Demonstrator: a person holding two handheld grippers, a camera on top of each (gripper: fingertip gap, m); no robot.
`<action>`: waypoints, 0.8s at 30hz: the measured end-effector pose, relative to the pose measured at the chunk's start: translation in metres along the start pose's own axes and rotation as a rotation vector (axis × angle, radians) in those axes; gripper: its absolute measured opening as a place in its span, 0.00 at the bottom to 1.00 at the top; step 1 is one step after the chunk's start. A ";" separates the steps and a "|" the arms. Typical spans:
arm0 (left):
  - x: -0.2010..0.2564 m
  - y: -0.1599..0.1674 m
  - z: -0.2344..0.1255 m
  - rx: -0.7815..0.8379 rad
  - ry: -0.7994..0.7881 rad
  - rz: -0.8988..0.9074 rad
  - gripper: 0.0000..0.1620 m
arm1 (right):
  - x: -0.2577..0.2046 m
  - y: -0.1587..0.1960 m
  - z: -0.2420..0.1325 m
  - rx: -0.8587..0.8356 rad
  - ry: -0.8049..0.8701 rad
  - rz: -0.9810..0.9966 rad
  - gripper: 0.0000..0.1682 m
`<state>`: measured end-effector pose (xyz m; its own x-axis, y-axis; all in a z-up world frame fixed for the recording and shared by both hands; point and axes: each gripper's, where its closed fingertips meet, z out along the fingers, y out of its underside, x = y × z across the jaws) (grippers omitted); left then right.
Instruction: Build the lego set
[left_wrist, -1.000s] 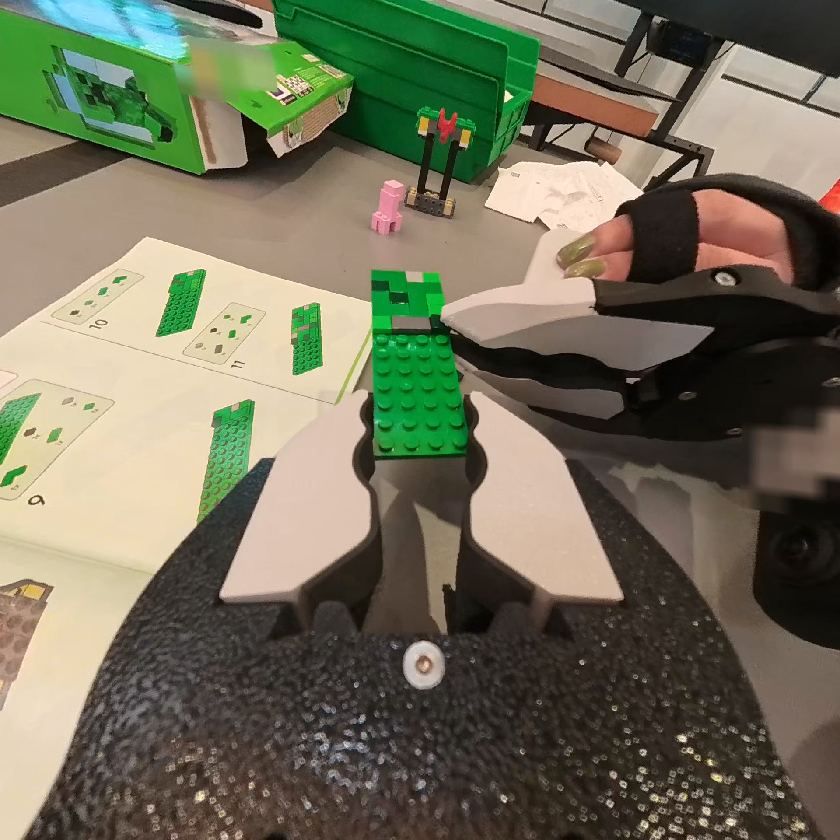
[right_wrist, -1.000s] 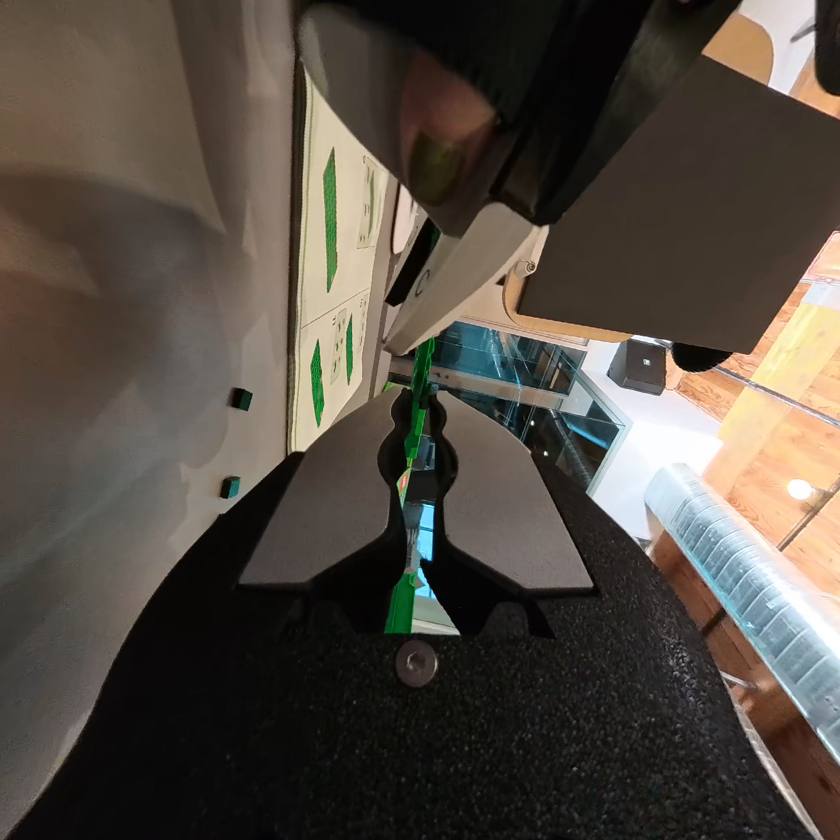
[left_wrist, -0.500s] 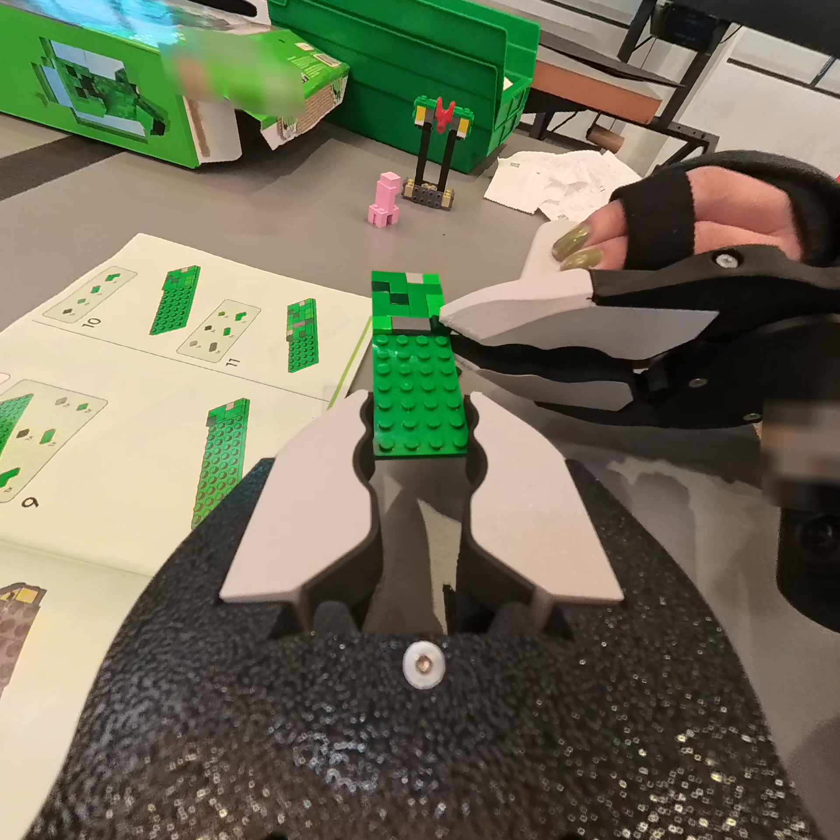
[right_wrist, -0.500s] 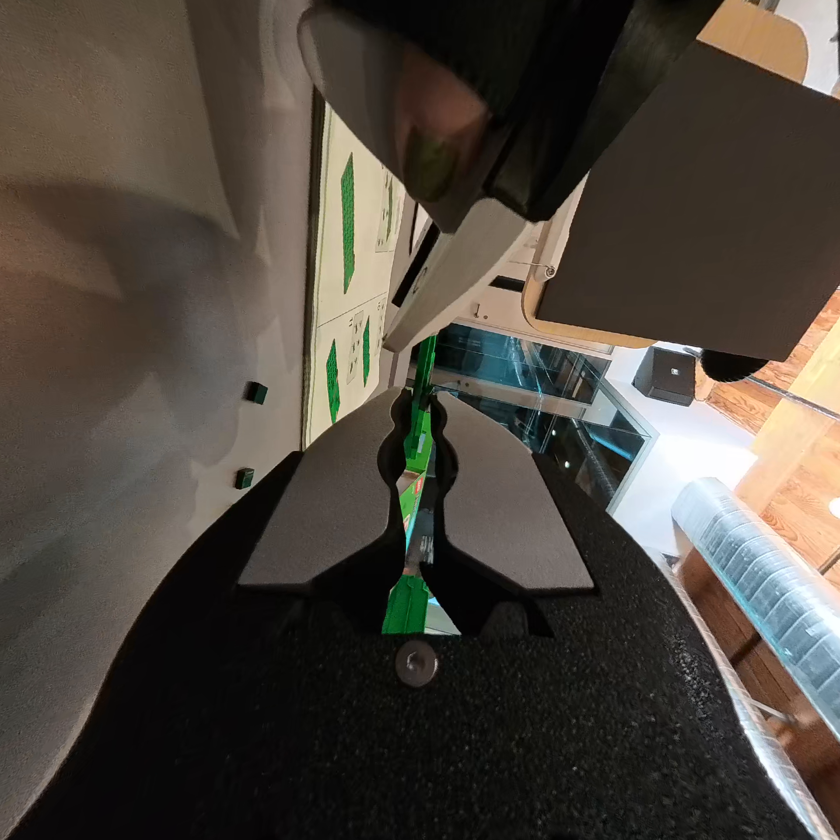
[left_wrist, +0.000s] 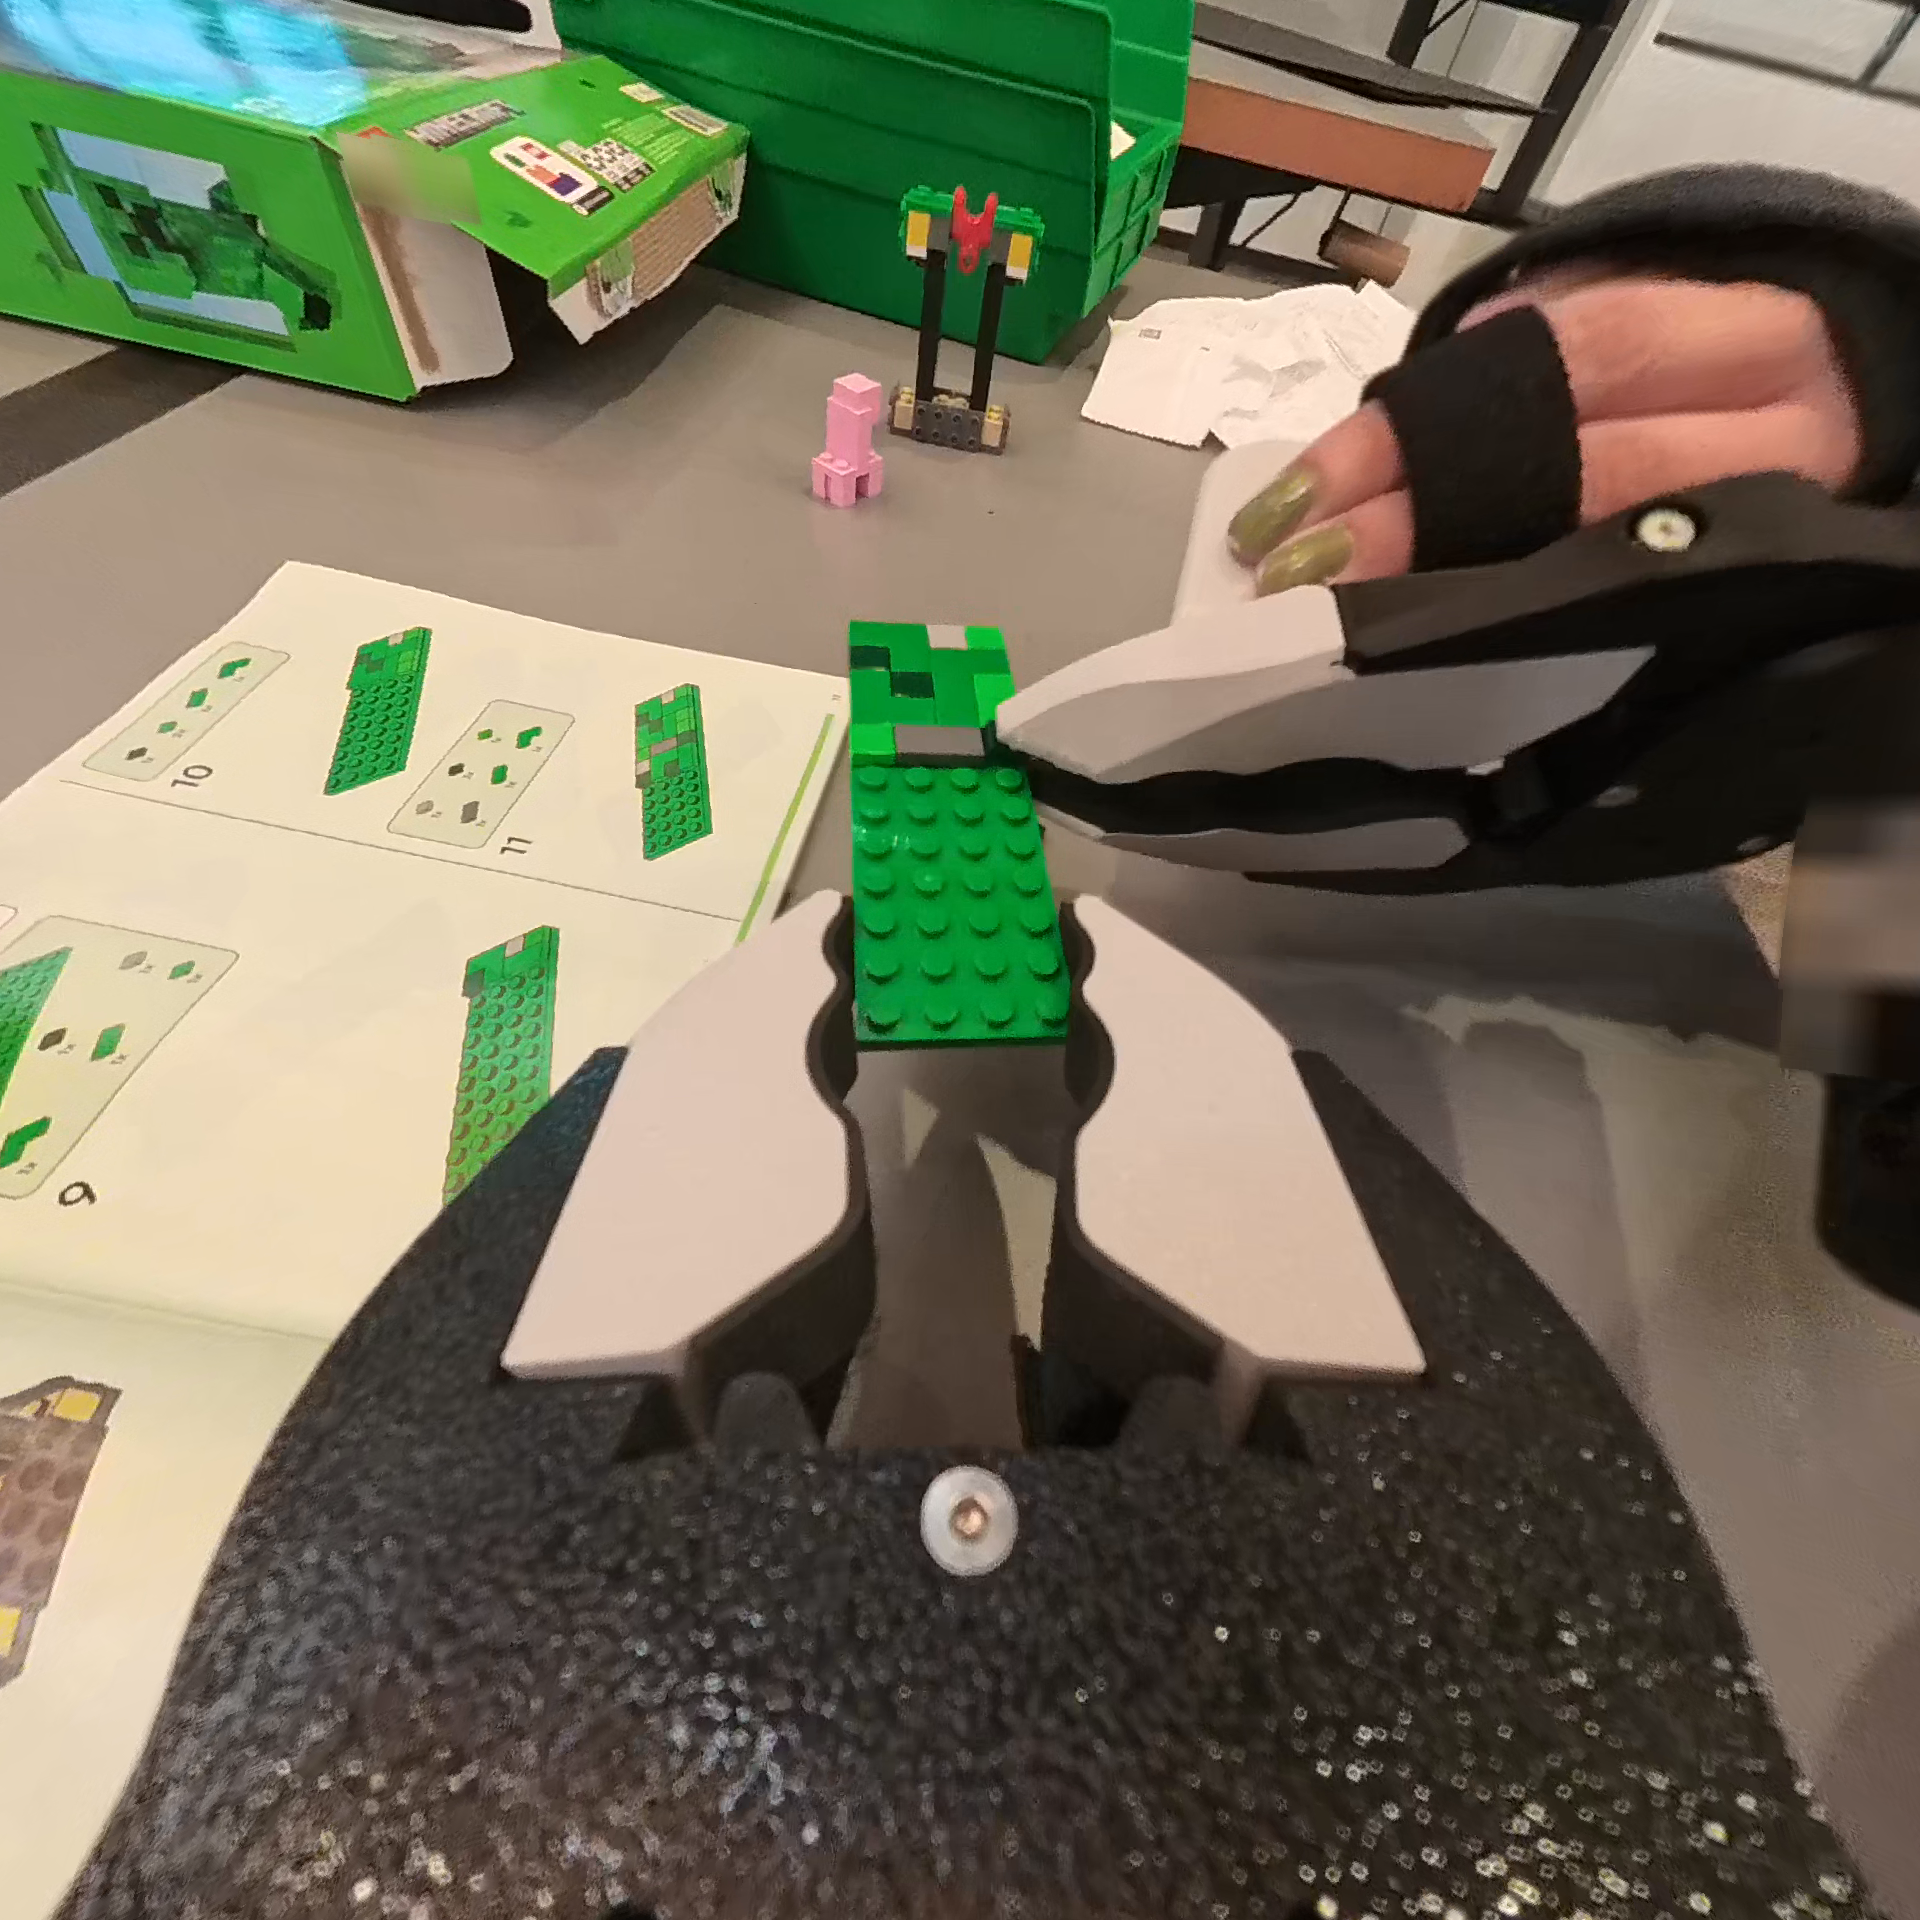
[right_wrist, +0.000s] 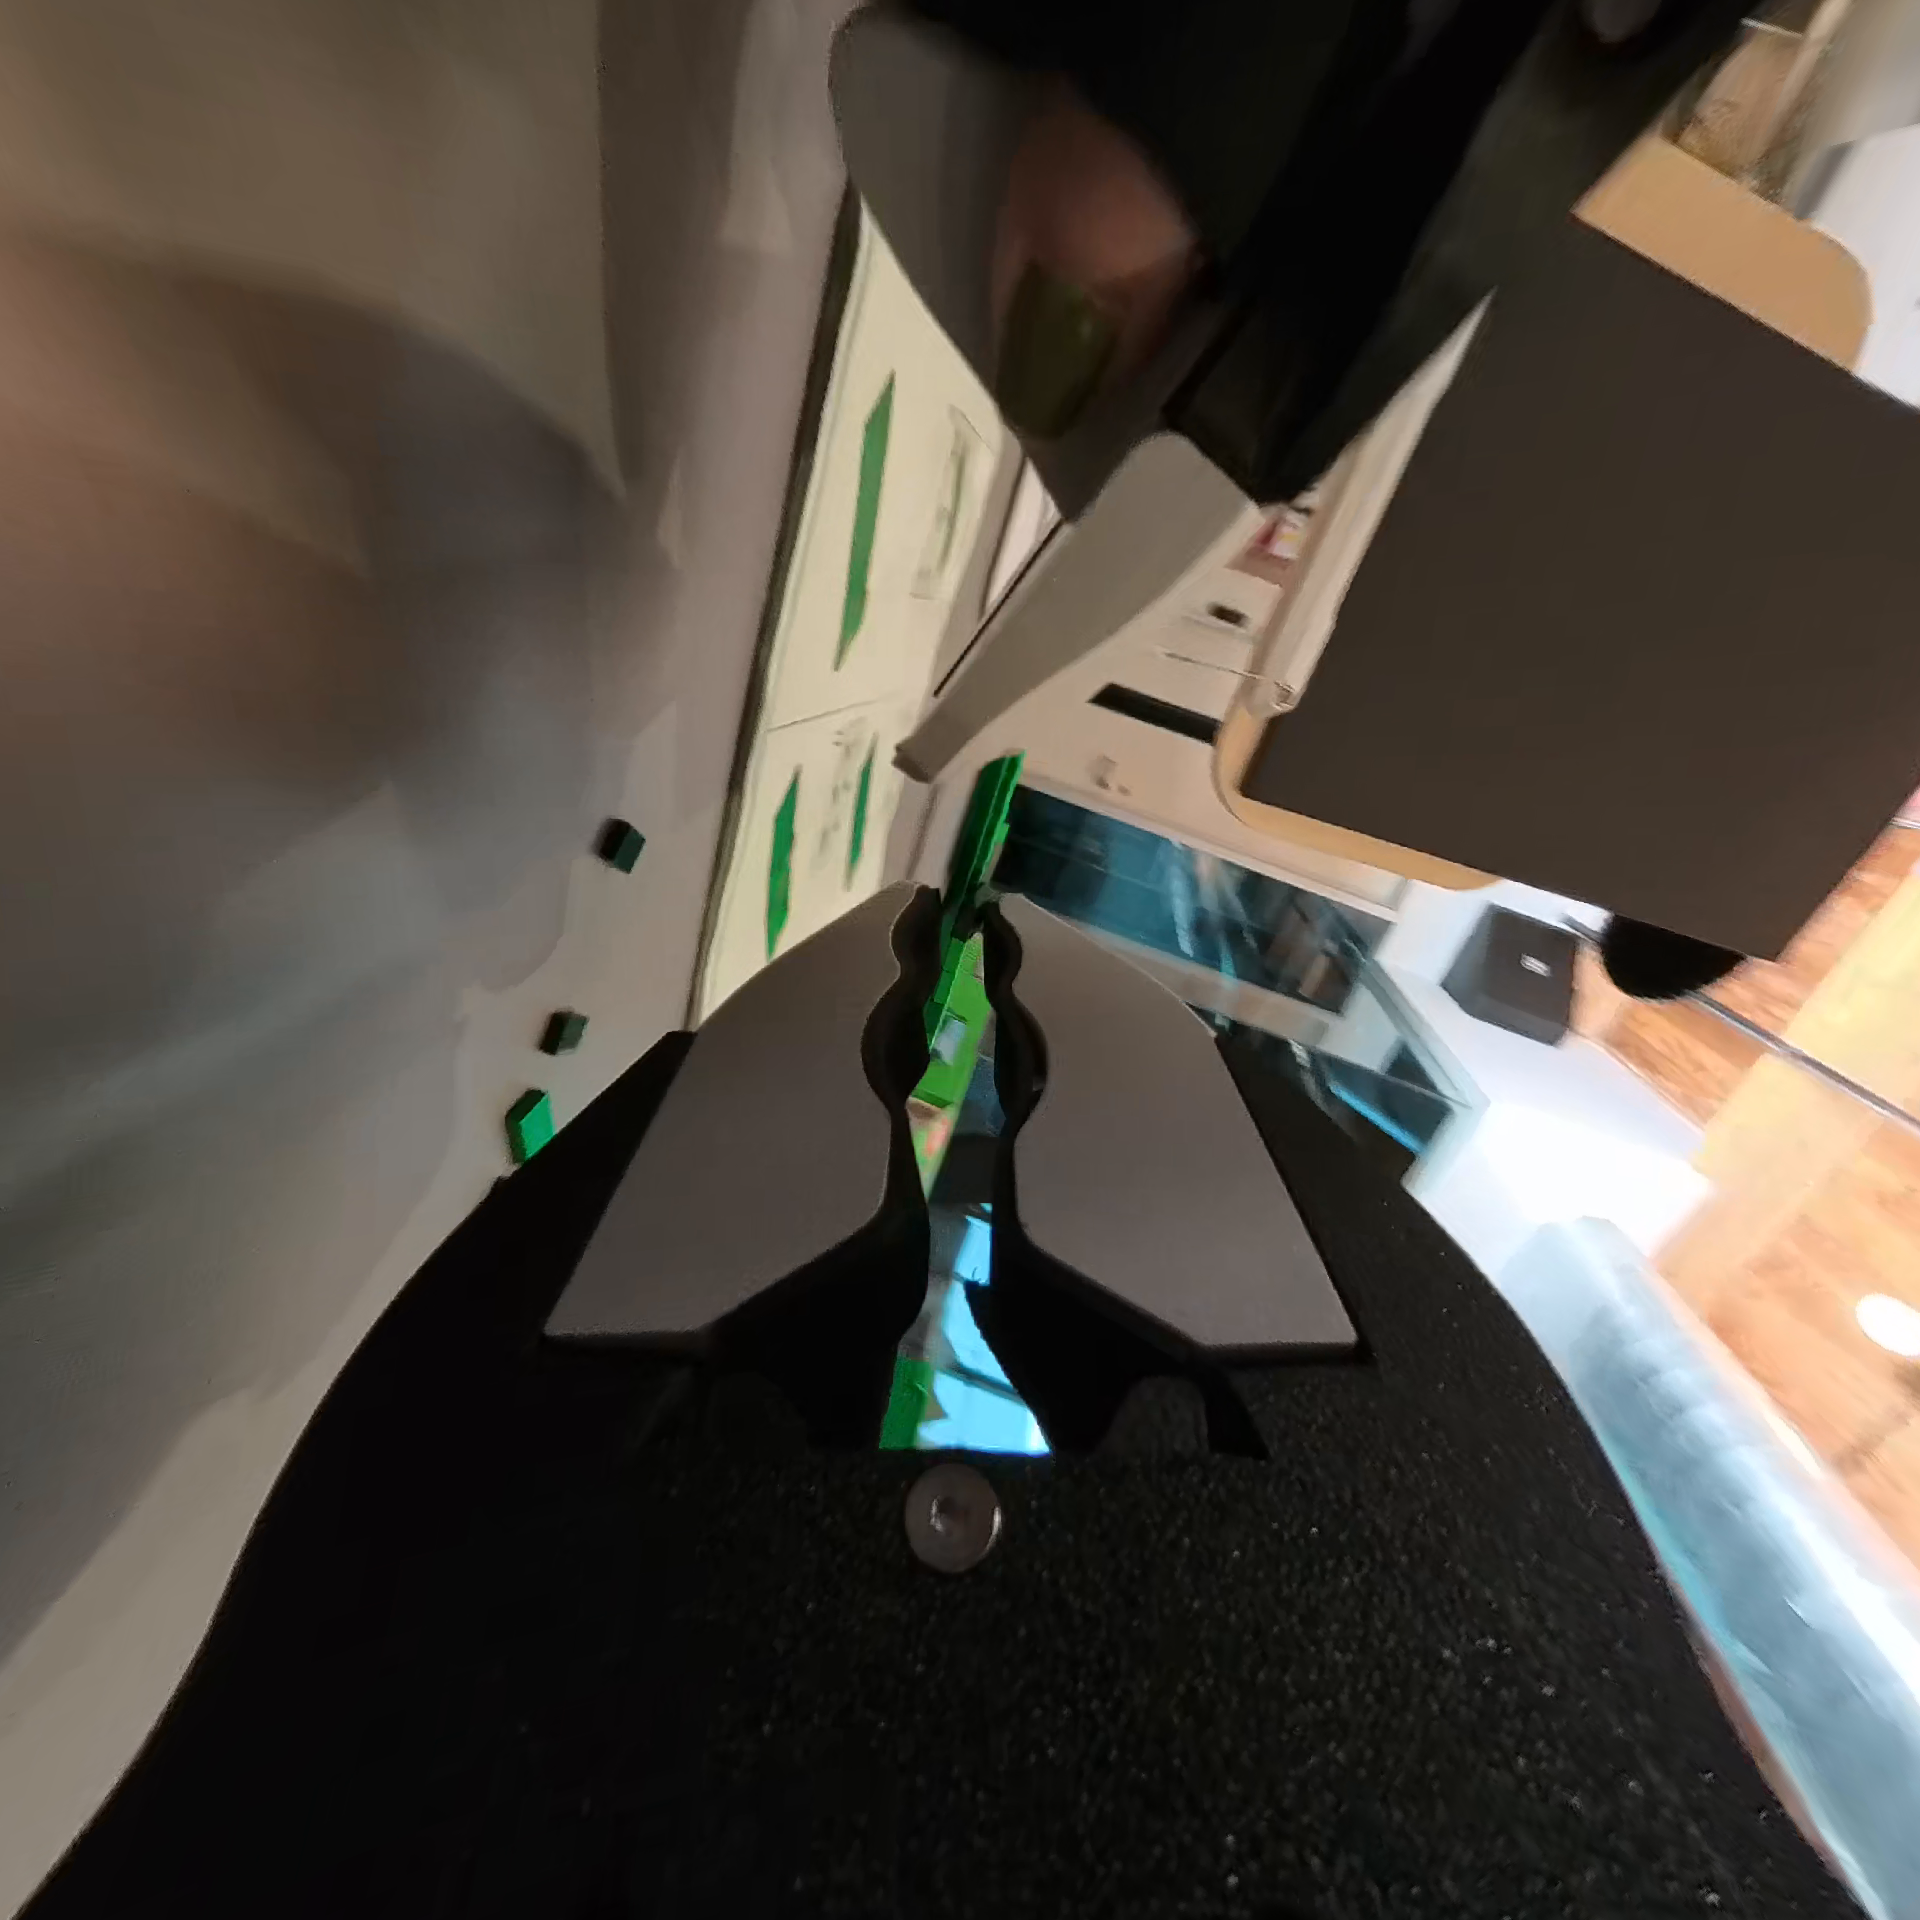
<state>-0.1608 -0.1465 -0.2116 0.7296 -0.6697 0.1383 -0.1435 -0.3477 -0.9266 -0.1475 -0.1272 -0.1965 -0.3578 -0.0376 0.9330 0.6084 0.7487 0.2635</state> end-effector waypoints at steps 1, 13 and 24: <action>0.001 0.001 0.000 -0.004 0.005 0.006 0.22 | -0.001 0.000 -0.001 0.019 -0.028 0.014 0.04; 0.008 0.004 0.003 -0.033 0.052 0.013 0.22 | -0.009 -0.002 -0.009 0.107 -0.237 0.061 0.05; 0.002 0.001 0.001 0.000 0.062 -0.101 0.22 | -0.002 0.001 0.003 0.074 -0.166 0.367 0.13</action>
<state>-0.1591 -0.1475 -0.2121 0.6979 -0.6704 0.2521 -0.0711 -0.4151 -0.9070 -0.1484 -0.1245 -0.1988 -0.2398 0.3436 0.9080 0.6662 0.7386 -0.1035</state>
